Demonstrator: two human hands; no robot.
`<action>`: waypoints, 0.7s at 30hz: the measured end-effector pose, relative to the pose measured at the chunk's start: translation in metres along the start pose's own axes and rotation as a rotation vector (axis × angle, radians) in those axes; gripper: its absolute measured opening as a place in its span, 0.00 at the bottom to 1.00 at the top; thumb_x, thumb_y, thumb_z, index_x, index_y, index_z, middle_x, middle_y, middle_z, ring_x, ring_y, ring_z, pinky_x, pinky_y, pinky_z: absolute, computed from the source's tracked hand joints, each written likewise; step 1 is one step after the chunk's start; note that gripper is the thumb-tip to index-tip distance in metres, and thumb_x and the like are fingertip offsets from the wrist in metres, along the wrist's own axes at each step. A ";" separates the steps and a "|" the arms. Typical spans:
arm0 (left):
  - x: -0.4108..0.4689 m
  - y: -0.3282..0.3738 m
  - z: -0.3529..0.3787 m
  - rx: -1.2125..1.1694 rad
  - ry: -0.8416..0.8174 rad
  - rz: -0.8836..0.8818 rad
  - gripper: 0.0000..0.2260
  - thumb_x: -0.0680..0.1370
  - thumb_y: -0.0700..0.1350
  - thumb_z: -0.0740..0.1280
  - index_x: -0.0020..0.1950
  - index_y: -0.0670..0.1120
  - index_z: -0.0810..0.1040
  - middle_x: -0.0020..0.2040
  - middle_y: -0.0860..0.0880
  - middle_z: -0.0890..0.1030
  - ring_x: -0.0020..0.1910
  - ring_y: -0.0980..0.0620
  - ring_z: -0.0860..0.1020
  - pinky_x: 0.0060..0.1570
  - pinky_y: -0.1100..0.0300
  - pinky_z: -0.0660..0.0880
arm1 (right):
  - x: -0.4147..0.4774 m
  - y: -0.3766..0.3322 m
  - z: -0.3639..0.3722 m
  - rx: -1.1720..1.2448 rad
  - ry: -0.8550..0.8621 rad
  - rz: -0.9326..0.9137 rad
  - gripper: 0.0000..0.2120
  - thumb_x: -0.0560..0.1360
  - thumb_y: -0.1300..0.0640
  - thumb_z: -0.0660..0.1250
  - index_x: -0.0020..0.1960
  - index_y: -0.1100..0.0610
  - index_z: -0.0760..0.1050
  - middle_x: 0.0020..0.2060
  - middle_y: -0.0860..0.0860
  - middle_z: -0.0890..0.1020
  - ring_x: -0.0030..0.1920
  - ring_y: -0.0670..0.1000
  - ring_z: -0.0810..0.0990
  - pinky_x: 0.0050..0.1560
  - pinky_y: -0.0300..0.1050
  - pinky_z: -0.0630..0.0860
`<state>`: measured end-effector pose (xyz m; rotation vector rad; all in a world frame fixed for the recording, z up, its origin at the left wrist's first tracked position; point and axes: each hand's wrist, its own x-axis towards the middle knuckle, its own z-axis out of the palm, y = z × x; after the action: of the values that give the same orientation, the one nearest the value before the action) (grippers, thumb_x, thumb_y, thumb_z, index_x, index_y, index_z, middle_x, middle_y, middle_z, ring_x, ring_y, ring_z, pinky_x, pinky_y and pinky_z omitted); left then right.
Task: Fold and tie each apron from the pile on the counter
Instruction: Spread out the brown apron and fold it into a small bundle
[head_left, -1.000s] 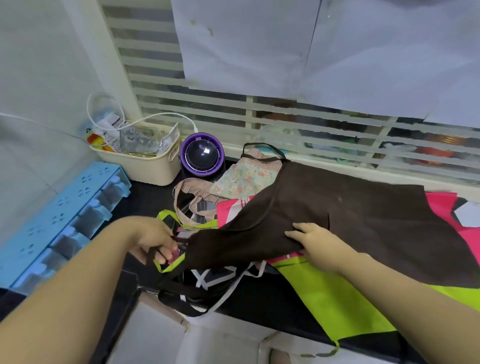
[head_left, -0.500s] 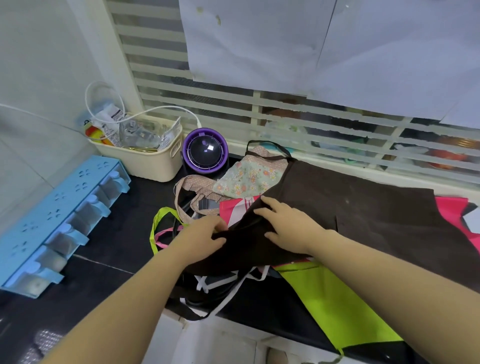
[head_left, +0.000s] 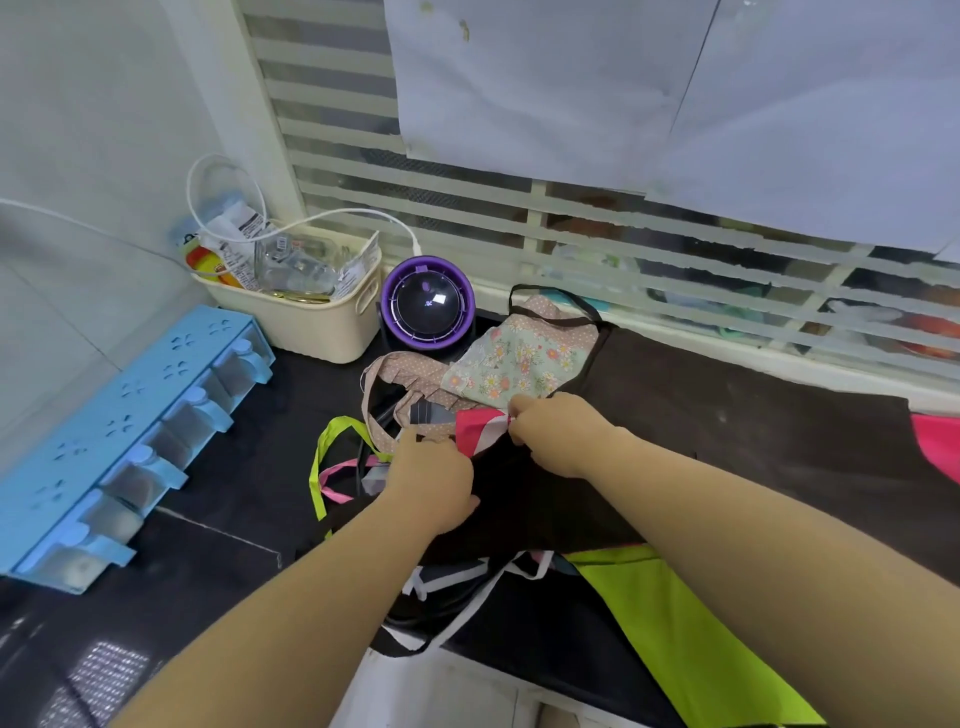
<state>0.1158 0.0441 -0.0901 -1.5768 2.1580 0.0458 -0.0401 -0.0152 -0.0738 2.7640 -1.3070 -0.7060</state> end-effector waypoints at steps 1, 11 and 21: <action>-0.003 -0.002 -0.001 0.025 -0.049 -0.003 0.20 0.79 0.62 0.57 0.55 0.47 0.78 0.56 0.47 0.77 0.55 0.46 0.75 0.65 0.44 0.59 | 0.001 0.000 0.000 -0.016 0.000 -0.011 0.13 0.76 0.65 0.62 0.59 0.56 0.76 0.59 0.53 0.70 0.45 0.58 0.78 0.48 0.51 0.76; -0.012 0.014 0.002 0.162 -0.189 0.000 0.29 0.78 0.62 0.59 0.77 0.57 0.55 0.73 0.36 0.59 0.73 0.36 0.58 0.69 0.31 0.44 | -0.005 -0.003 -0.004 -0.043 0.090 -0.123 0.13 0.80 0.61 0.57 0.61 0.56 0.76 0.57 0.53 0.73 0.47 0.55 0.76 0.50 0.47 0.71; -0.021 -0.011 -0.013 0.061 -0.238 -0.232 0.29 0.78 0.67 0.53 0.65 0.48 0.75 0.72 0.40 0.66 0.70 0.39 0.64 0.70 0.35 0.50 | -0.034 0.014 -0.024 0.250 0.337 -0.065 0.13 0.81 0.54 0.58 0.60 0.52 0.78 0.57 0.48 0.76 0.53 0.53 0.77 0.53 0.47 0.72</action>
<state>0.1264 0.0552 -0.0679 -1.6842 1.7707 0.0879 -0.0597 -0.0039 -0.0361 2.9516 -1.3146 -0.0679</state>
